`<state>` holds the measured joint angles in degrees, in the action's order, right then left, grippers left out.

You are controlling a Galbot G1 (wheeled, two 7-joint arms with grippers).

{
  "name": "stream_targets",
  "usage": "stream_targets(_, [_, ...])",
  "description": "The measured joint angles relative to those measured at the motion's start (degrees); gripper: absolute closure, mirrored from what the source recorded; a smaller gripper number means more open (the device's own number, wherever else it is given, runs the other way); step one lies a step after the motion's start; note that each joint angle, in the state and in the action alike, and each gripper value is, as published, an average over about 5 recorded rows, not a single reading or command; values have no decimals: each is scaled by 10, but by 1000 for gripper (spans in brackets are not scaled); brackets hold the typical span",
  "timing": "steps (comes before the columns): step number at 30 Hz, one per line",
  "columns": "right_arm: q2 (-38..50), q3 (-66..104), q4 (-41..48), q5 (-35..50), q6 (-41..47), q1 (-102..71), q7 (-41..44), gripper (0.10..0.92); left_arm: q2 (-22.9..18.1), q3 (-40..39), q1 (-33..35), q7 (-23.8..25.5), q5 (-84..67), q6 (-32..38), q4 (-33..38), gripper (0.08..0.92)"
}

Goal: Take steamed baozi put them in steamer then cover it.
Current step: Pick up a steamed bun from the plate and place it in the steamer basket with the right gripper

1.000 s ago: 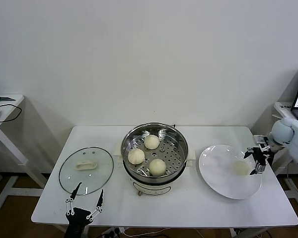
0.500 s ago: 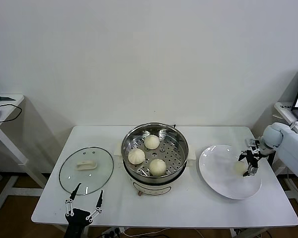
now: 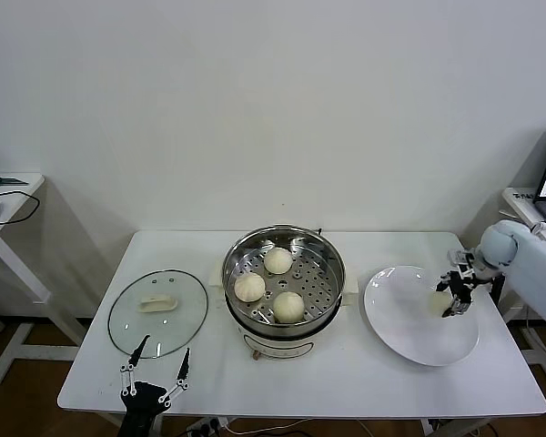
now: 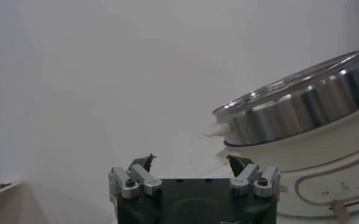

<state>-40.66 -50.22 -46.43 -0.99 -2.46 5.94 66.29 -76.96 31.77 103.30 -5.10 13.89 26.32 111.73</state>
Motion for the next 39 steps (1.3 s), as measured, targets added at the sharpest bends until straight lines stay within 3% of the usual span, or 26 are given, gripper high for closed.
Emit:
stream_targets(11, [-23,-142,-114,110,27,198,56,355,4,-2,-6,0,-1,0,0,177])
stream_targets(22, [-121,-270,-230,244,91,342,47,355,5,-2,-6,-1,-1,-1,1,177])
stream_targets(39, [-219,-345,-264,268,144,343,1,364,4,2,-10,-2,-3,-1,-2,177])
